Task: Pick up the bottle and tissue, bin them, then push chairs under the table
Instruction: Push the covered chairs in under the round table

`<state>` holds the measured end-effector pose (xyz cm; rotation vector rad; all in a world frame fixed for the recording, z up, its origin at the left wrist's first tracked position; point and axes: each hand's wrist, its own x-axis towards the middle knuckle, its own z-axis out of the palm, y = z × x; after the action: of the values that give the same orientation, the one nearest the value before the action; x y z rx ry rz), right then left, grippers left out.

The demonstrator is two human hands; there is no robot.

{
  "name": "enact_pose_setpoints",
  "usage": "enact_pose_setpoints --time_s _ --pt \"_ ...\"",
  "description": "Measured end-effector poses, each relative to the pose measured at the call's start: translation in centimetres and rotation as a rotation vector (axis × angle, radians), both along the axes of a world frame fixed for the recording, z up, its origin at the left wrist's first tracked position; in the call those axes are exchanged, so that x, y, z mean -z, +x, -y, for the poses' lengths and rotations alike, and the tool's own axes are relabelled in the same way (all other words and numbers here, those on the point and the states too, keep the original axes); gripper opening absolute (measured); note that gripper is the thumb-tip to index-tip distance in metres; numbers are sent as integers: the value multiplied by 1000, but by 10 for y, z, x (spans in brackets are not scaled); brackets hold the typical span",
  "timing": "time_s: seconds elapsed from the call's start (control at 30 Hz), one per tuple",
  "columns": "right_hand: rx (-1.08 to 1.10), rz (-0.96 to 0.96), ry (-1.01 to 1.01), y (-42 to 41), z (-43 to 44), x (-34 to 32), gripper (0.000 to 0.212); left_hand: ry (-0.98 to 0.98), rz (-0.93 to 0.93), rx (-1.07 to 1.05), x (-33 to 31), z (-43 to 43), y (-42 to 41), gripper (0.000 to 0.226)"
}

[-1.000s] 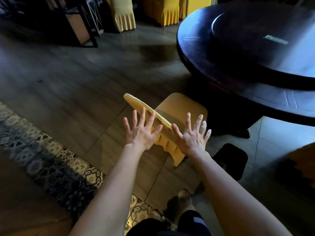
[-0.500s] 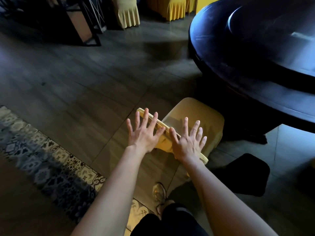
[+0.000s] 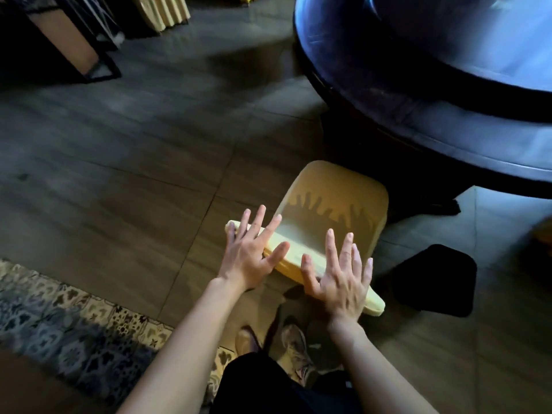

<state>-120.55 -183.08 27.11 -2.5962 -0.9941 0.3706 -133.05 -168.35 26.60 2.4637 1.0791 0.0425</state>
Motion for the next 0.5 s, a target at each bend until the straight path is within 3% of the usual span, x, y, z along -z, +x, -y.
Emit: enact_pose_setpoints --time_s 0.23,0.5 --pt "97 109 101 -5 -11 2 71 73 132 119 11 -26 8 72" --pt "165 162 117 1 -21 4 73 55 143 258 23 -56 22 72"
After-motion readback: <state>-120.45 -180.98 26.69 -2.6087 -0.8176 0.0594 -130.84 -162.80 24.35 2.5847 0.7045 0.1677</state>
